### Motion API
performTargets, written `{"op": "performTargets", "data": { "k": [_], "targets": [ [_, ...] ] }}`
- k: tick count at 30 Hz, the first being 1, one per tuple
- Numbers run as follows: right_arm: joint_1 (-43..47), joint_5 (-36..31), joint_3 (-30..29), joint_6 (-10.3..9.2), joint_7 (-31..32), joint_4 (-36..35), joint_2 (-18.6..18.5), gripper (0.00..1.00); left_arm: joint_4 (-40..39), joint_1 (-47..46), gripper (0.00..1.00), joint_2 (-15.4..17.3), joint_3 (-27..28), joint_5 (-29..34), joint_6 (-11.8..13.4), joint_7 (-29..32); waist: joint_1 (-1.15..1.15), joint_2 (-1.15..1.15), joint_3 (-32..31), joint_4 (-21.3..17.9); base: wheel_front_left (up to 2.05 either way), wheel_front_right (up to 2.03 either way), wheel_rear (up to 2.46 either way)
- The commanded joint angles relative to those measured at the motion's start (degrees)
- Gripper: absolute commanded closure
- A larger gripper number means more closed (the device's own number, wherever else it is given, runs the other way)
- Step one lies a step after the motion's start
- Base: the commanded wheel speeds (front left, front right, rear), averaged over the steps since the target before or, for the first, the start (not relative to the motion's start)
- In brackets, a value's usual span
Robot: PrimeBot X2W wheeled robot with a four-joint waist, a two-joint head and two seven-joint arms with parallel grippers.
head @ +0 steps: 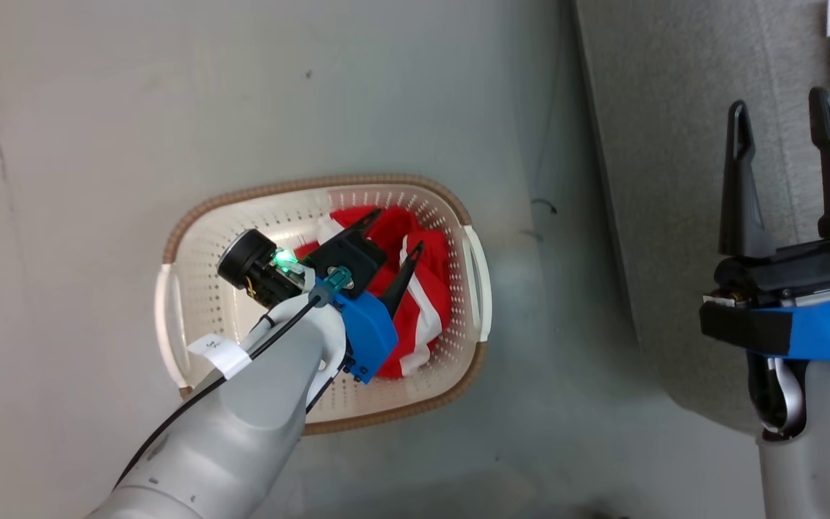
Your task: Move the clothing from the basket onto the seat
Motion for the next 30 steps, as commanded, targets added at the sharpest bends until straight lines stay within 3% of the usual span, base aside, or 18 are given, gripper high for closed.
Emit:
{"op": "performTargets", "data": {
  "k": [1, 15, 30],
  "targets": [
    [-1.1, 0.1, 0.1, 0.03, 0.0, -0.3, -0.3, 0.00, 0.4, -1.2, 0.00, 0.1, -0.4, -0.3, 0.0, -0.1, -0.01, 0.00, 2.6, -0.6, 0.00, 0.00, 0.00],
    [-3.6, 0.3, 1.3, 0.03, 0.0, -4.4, -0.2, 0.00, 12.1, -9.1, 0.00, 0.4, -10.5, -4.5, 0.0, 1.2, -0.01, 0.00, 12.3, -2.6, 0.00, 0.00, 0.00],
    [-4.0, 0.9, 1.8, 0.03, 0.0, -6.1, 0.3, 0.00, 15.6, -9.4, 0.00, 2.1, -14.1, -10.3, -0.1, 9.6, -0.01, 0.00, 16.7, -3.2, 0.00, 0.00, 0.00]
  ]
}}
